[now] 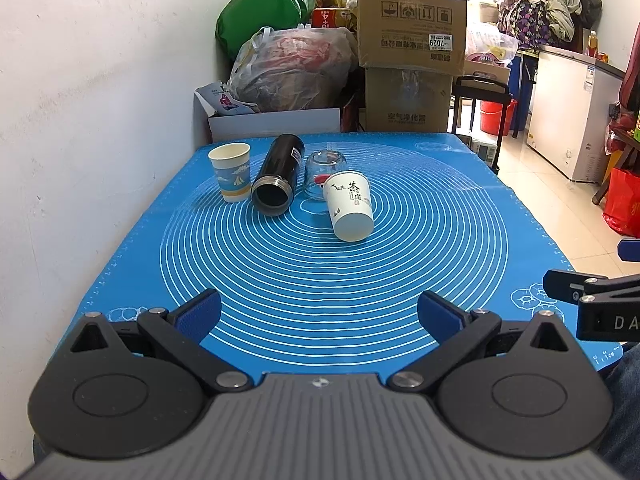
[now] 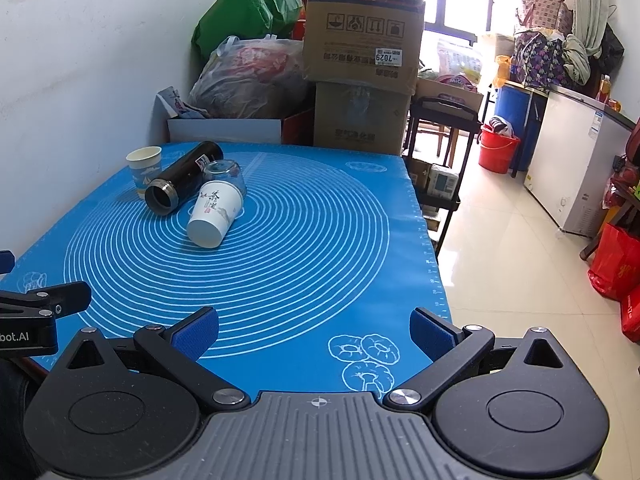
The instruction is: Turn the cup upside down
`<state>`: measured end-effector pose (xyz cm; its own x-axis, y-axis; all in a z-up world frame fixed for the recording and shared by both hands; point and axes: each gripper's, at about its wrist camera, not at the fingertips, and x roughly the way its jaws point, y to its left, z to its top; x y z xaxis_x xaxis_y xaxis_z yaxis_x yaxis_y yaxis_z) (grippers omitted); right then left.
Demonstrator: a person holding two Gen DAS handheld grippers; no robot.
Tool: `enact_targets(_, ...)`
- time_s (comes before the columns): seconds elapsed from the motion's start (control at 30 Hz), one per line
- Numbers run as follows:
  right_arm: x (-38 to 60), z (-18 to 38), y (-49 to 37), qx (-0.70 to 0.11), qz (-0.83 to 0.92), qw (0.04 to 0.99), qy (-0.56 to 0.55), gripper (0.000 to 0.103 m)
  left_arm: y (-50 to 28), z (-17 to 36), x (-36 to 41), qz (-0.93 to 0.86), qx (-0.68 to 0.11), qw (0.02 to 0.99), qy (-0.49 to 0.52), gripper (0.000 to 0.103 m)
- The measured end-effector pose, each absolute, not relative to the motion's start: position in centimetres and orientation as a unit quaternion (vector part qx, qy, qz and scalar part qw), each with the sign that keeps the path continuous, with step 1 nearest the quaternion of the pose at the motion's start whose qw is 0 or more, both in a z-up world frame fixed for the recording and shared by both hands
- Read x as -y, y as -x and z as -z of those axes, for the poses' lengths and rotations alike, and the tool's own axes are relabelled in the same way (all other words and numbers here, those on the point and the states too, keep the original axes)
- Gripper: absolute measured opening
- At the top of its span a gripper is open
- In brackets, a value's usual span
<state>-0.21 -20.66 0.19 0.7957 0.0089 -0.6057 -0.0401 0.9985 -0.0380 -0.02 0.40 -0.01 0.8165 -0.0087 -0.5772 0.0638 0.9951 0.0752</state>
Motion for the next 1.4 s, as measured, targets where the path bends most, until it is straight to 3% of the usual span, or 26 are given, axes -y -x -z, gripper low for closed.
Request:
enact_targets(0.87, 21.2, 0.1, -0.7, -0.325, -0.012, 0.945, 0.016, 0.103, -0.8, 0.5, -0.5, 0.02, -0.306, 0.951, -0.031, 0.103)
enact_targets(1.4, 22.8, 0.6, -5.0, -0.316, 0.0, 0.949, -0.003, 0.103, -6.9, 1.0, -0.1, 0.01, -0.288, 0.957, -0.022, 0.103)
